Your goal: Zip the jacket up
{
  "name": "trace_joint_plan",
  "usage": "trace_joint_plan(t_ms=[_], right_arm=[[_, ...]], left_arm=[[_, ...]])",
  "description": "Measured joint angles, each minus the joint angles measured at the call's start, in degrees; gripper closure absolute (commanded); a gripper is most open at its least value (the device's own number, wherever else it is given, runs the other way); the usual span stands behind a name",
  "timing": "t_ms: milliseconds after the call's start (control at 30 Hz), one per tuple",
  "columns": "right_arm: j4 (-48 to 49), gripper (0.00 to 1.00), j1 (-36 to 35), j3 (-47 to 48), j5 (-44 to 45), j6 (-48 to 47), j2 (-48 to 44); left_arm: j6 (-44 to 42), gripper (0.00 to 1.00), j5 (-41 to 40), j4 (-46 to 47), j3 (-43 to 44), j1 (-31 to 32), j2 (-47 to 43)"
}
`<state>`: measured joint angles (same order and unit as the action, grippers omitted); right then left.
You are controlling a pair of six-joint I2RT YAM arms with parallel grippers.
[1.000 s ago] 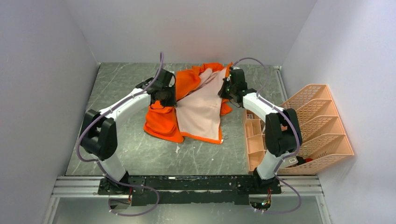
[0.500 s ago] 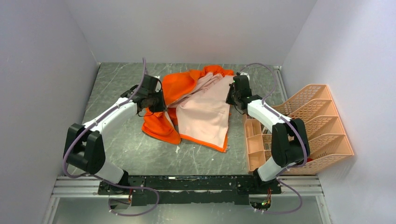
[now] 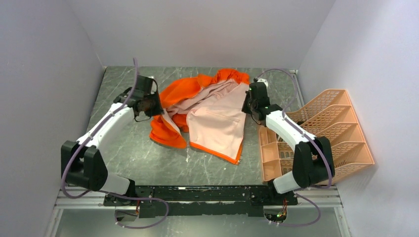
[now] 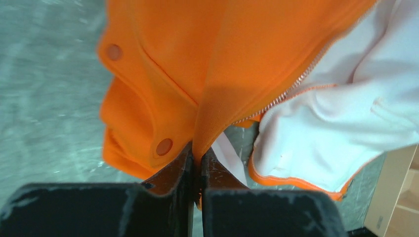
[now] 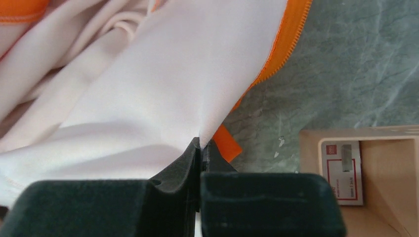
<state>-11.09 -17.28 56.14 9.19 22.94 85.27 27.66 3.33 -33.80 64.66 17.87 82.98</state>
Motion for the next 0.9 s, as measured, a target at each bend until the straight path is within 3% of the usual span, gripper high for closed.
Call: trace_joint_plan(t_ms=[300, 633, 767, 900], right_arm=[[-1.77, 1.0, -0.22, -1.36, 4.13, 0.2, -6.14], [-2.1, 1.0, -0.48, -0.61, 4.7, 0.68, -0.04], [-2.56, 0.78, -1.6, 0.11, 4.09, 0.74, 3.17], [-3.52, 0.41, -3.89, 1.2, 4.42, 0.68, 4.24]], left_arm=[[-4.02, 0.92, -9.35, -10.1, 6.56, -5.18, -10.49], [-4.79, 0.9, -11.52, -16.85, 6.86, -5.81, -15.67], [-4.66, 0.87, -8.37, -16.44, 2.89, -5.84, -15.39], [-4.24, 0.82, -2.95, -14.45, -1.55, -5.88, -13.44]])
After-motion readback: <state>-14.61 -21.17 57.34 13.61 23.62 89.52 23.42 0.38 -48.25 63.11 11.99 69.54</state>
